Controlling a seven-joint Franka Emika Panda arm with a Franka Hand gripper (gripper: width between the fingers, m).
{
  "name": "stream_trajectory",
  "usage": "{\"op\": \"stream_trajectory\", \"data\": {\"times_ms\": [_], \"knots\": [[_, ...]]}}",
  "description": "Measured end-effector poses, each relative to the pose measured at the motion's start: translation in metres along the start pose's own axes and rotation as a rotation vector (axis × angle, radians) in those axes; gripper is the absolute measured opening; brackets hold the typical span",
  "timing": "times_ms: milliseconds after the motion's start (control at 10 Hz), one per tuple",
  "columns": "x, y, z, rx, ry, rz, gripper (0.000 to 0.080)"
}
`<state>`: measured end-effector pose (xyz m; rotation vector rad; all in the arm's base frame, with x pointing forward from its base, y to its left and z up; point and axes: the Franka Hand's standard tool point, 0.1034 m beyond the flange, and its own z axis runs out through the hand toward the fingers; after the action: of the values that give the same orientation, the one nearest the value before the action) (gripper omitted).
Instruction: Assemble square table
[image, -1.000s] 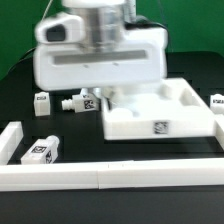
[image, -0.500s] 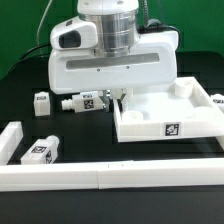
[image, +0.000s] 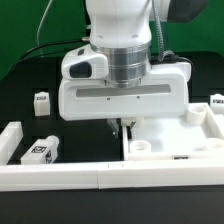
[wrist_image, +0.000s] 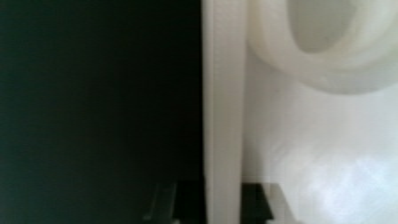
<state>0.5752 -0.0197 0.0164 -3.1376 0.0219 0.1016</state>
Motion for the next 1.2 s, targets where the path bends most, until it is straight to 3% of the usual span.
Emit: {"op": "stream_trajectory", "data": {"times_ms": [1200], "knots": [[0.002, 0.0009, 0.0046, 0.005, -0.098, 0.078, 0.0046]]}}
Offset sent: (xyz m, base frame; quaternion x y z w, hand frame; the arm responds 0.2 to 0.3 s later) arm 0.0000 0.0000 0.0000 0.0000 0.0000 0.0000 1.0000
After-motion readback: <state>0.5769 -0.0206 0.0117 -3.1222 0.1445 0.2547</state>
